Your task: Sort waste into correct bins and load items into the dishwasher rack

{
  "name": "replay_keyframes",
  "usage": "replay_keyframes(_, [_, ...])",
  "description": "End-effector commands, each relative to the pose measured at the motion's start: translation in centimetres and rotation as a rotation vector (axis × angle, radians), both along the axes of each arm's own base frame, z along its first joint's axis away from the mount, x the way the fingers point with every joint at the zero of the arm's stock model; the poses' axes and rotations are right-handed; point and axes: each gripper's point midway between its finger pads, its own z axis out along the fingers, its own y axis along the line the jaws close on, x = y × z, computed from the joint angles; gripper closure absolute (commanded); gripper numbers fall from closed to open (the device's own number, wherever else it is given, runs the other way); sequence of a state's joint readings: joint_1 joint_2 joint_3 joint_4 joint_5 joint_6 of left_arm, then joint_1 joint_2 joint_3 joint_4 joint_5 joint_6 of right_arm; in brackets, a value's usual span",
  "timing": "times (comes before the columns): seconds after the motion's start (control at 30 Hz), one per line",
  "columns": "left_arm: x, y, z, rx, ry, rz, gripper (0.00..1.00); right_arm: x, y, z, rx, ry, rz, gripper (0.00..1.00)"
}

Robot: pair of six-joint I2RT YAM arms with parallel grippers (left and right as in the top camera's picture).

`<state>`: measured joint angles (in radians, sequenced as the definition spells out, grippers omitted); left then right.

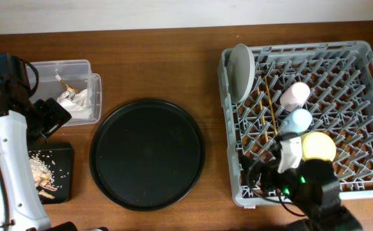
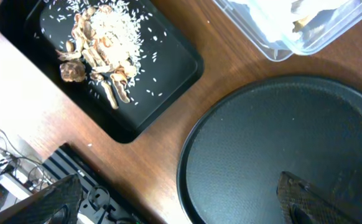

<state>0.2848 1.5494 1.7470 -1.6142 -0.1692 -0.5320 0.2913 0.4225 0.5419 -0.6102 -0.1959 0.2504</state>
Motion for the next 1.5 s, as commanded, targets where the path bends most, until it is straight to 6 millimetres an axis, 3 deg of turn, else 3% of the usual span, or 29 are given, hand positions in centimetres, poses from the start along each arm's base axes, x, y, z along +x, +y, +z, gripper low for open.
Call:
replay_keyframes(0.0, [-0.1,0.2,0.6,0.010,-0.019,0.003,0.01,-0.7,-1.4,0.3,0.010,-0.199,-0.031,0.01])
replay_keyframes(0.1, [-0.1,0.2,0.6,0.010,-0.019,0.003,0.01,-0.8,-3.2,1.1,0.029,-0.344,-0.115,0.02])
replay_keyframes(0.33, [-0.1,0.2,0.6,0.010,-0.019,0.003,0.01,1.9,-4.9,1.7,0.038,-0.513,-0.203,0.02])
replay_keyframes(0.5, [-0.1,0.2,0.6,0.010,-0.019,0.003,0.01,3.0,-5.3,0.5,0.042,-0.597,-0.222,0.02])
replay_keyframes(0.7, [-0.1,0.2,0.6,0.010,-0.019,0.003,0.01,3.1,-5.5,-0.1,-0.055,-0.622,-0.212,0.02])
replay_keyframes(0.87, [-0.1,0.2,0.6,0.010,-0.019,0.003,0.01,3.3,-6.0,-3.8,-0.206,-0.513,-0.196,0.02])
replay_keyframes(1.13, [-0.1,0.2,0.6,0.010,-0.019,0.003,0.01,3.4,-6.7,-3.8,-0.223,-0.510,-0.239,0.02])
replay_keyframes(1.27, [-0.1,0.2,0.6,0.010,-0.019,0.003,0.01,3.6,-8.5,-4.0,-0.176,-0.470,-0.360,0.01])
replay_keyframes(1.47, [-0.1,0.2,0.6,0.010,-0.019,0.003,0.01,3.6,-8.6,-4.1,-0.216,-0.477,-0.357,0.02])
